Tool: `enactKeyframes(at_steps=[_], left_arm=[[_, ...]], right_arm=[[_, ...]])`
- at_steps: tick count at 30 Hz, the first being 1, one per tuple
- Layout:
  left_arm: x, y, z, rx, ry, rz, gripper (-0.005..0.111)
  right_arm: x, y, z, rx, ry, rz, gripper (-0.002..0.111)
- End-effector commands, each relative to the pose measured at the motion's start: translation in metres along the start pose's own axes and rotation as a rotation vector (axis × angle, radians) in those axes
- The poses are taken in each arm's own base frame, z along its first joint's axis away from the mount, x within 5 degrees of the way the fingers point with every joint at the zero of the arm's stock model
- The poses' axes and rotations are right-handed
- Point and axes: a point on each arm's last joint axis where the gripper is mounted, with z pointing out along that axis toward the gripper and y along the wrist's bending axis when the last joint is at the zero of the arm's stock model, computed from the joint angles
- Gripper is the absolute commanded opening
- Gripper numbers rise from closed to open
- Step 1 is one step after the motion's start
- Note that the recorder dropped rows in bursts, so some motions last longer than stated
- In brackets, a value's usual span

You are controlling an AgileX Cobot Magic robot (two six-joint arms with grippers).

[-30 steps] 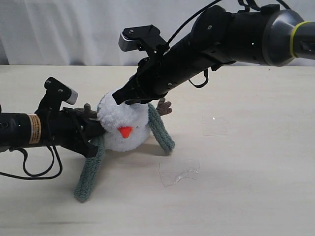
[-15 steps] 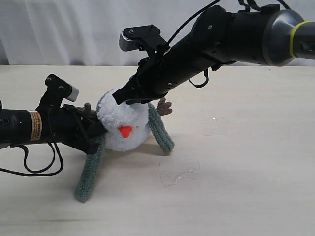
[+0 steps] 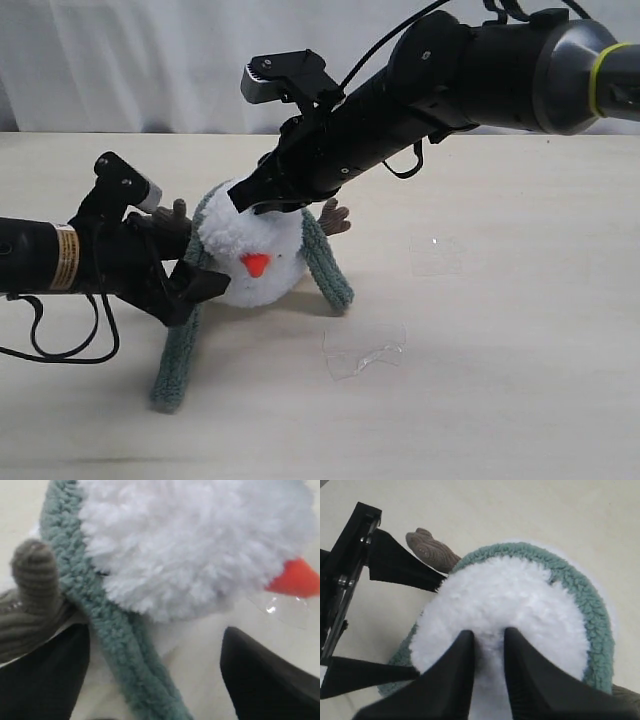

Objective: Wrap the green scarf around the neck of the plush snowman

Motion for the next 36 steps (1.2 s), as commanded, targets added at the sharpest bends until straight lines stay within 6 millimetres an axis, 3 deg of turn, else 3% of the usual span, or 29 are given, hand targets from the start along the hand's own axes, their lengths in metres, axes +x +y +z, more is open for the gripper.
enactKeyframes(at_steps=[1, 7, 20, 30, 36], left_arm=[[-0.002, -0.006, -0.006, 0.045, 0.044, 0.006, 0.069], [0.0, -0.007, -0.006, 0.048, 0.052, 0.019, 0.069], [0.0, -0.007, -0.006, 0.048, 0.052, 0.022, 0.069], [0.0, -0.007, -0.006, 0.048, 0.052, 0.022, 0.069], [0.0, -0.008, -0.006, 0.06, 0.057, 0.038, 0.069]], right_arm=[[0.003, -0.003, 0.004, 0.01, 0.017, -0.012, 0.042], [-0.005, 0.002, -0.012, 0.016, -0.026, -0.026, 0.063], [-0.024, 0.023, -0.077, 0.039, -0.158, -0.094, 0.065], [0.002, 0.006, -0.077, 0.21, 0.113, -0.03, 0.065], [0.029, -0.001, -0.056, 0.217, 0.148, -0.108, 0.065]])
